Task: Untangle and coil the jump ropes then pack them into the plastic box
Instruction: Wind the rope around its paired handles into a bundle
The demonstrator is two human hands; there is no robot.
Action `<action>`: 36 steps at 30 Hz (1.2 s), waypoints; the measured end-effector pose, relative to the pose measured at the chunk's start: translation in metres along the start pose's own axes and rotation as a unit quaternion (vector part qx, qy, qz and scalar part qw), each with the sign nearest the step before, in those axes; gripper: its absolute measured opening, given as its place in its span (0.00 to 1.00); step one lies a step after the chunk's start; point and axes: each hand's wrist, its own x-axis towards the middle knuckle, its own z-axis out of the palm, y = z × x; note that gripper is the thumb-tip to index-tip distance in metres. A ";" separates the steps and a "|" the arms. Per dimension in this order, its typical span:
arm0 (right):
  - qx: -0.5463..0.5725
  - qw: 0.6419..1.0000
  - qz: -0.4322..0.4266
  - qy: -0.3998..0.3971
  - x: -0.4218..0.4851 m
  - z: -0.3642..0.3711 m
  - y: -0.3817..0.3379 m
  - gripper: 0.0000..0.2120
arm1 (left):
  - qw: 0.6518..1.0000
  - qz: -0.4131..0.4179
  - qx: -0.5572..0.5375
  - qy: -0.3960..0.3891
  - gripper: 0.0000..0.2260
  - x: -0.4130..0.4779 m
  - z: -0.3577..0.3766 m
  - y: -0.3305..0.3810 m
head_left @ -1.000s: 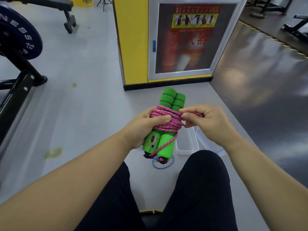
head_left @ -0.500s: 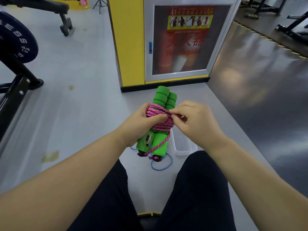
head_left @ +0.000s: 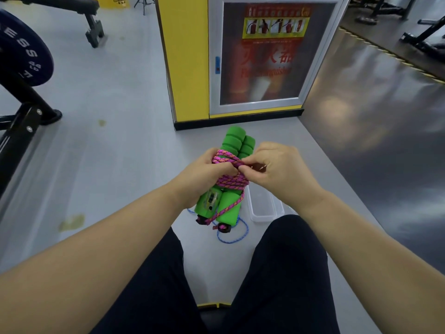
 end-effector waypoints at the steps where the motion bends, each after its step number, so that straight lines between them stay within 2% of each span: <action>1: -0.010 1.000 0.003 0.004 0.001 0.001 -0.001 0.10 | 1.000 0.001 -0.001 0.001 0.12 0.001 0.001 0.000; 7: -0.024 0.999 0.001 0.027 0.000 0.006 0.001 0.08 | 1.000 0.003 -0.019 -0.003 0.11 0.002 0.003 0.000; 10: 0.035 0.999 0.014 0.024 -0.002 0.003 0.007 0.07 | 0.999 0.002 -0.030 -0.015 0.12 0.002 0.001 0.000; 14: 0.125 0.989 0.079 -0.016 -0.002 -0.001 0.013 0.07 | 0.999 -0.012 -0.047 -0.023 0.13 0.002 -0.001 -0.001; 17: 0.164 0.981 0.106 -0.017 -0.001 -0.004 0.015 0.06 | 0.999 -0.007 -0.050 -0.012 0.12 0.002 0.002 0.001; 19: 0.133 0.987 0.091 0.006 -0.001 -0.003 0.013 0.06 | 0.999 0.004 -0.047 -0.002 0.11 0.002 0.005 0.002; 23: 0.084 0.988 0.083 0.099 -0.004 0.005 0.008 0.05 | 0.999 0.020 -0.029 0.011 0.11 0.004 0.010 0.004; 25: 0.056 0.990 0.065 0.111 -0.004 0.008 0.007 0.05 | 0.999 0.028 -0.016 0.025 0.11 0.004 0.012 0.005; 27: 0.036 0.995 0.037 0.081 -0.005 0.008 0.007 0.07 | 0.998 0.040 0.000 0.042 0.09 0.004 0.012 0.004; 30: 0.074 0.996 0.049 0.022 -0.009 0.005 0.005 0.11 | 0.997 0.049 0.023 0.049 0.10 0.003 0.011 0.004; 34: 0.102 0.990 0.093 -0.012 0.001 -0.005 0.005 0.09 | 0.998 0.047 0.032 0.036 0.11 0.002 0.012 0.004; 36: 0.068 0.993 0.090 -0.036 0.005 -0.008 0.006 0.06 | 0.998 0.049 0.035 0.028 0.09 0.003 0.013 0.004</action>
